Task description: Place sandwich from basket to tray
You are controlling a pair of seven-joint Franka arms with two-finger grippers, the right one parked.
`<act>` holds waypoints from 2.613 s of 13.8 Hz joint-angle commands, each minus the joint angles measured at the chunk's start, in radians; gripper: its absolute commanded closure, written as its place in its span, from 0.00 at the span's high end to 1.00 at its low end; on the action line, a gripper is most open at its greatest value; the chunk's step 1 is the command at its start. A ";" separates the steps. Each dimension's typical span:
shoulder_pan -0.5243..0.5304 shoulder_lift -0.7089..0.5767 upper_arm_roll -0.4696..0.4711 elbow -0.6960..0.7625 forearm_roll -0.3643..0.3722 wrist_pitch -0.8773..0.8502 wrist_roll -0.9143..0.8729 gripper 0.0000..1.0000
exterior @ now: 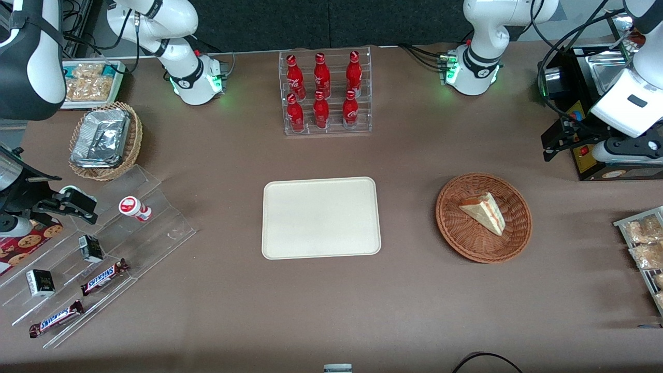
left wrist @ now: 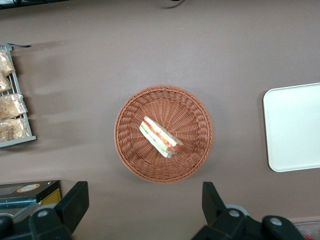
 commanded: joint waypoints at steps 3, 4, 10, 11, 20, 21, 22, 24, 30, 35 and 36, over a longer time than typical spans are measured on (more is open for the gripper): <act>-0.005 0.005 0.008 -0.016 -0.011 -0.012 -0.030 1.00; -0.005 0.022 0.008 -0.022 -0.016 -0.010 -0.070 1.00; -0.002 0.134 0.010 -0.158 -0.028 0.122 -0.491 1.00; -0.002 0.138 0.010 -0.221 -0.028 0.188 -0.565 1.00; -0.001 0.200 0.011 -0.631 -0.027 0.702 -0.871 1.00; -0.001 0.207 0.013 -0.649 -0.028 0.735 -0.872 1.00; -0.001 0.218 0.016 -0.657 -0.028 0.759 -0.874 1.00; -0.001 0.252 0.016 -0.658 -0.028 0.783 -0.877 1.00; -0.002 0.298 0.016 -0.663 -0.025 0.852 -0.932 0.19; -0.010 0.243 0.013 -0.642 -0.016 0.820 -0.909 0.07; -0.015 0.222 0.008 -0.608 -0.013 0.759 -0.900 0.07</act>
